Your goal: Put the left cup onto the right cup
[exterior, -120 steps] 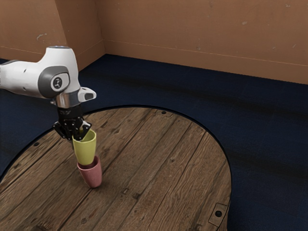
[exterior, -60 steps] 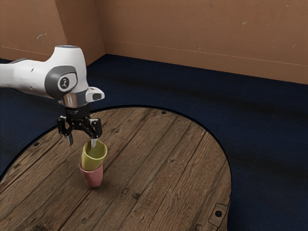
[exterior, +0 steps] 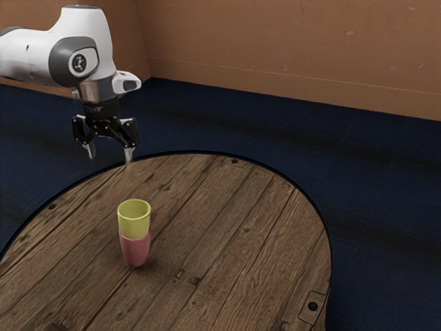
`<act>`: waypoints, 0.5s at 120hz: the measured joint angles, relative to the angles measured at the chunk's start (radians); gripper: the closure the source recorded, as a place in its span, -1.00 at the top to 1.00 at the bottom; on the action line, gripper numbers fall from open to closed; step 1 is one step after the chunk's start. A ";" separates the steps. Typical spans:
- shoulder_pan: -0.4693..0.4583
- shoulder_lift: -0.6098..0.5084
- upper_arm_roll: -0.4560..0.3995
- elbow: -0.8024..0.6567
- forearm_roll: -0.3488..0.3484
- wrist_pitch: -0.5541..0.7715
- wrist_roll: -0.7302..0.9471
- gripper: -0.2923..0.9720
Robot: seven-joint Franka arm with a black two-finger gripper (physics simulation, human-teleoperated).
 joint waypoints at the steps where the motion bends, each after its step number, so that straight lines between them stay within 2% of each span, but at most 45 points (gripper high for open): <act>1: -0.001 0.000 0.000 0.003 0.000 -0.002 0.000 0.53; 60: 0.014 0.047 -0.022 0.066 -0.002 -0.062 0.005 0.54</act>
